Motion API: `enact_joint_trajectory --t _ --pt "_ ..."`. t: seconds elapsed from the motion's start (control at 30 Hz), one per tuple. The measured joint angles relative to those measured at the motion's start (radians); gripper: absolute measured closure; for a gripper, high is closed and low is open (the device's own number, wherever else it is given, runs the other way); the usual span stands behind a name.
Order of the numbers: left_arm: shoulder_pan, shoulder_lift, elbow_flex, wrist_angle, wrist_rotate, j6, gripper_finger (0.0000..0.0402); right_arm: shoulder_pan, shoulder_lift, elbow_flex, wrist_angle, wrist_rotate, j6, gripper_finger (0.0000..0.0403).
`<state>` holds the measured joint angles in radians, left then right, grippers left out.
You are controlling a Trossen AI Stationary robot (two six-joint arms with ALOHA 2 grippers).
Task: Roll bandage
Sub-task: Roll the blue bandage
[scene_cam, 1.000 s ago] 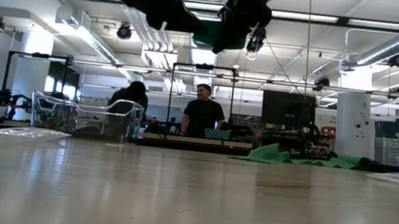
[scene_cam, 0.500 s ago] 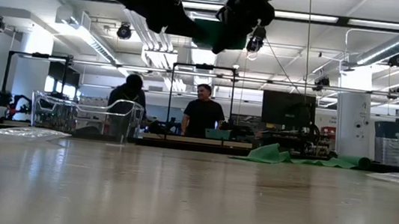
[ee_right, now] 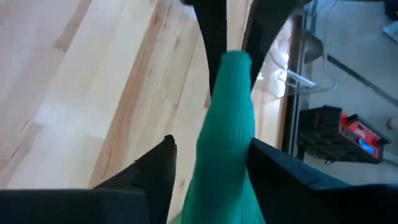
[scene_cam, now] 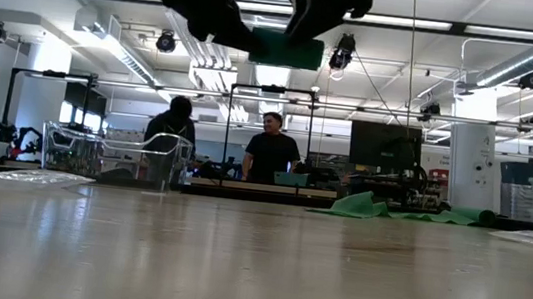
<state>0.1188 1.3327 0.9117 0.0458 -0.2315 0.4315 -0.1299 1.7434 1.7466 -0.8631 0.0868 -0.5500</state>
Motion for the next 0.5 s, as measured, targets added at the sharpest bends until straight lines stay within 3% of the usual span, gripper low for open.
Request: enact_joint_trajectory --t 0.27,0.5 --pt "0.0 0.0 0.019 -0.032 0.011 -0.025 0.0386 -0.001 0.04 0.0 0.028 0.05 0.037 0.0248" --pt "0.001 -0.001 0.021 -0.051 0.06 -0.048 0.038 -0.001 0.05 0.0 0.03 0.052 0.034 0.035"
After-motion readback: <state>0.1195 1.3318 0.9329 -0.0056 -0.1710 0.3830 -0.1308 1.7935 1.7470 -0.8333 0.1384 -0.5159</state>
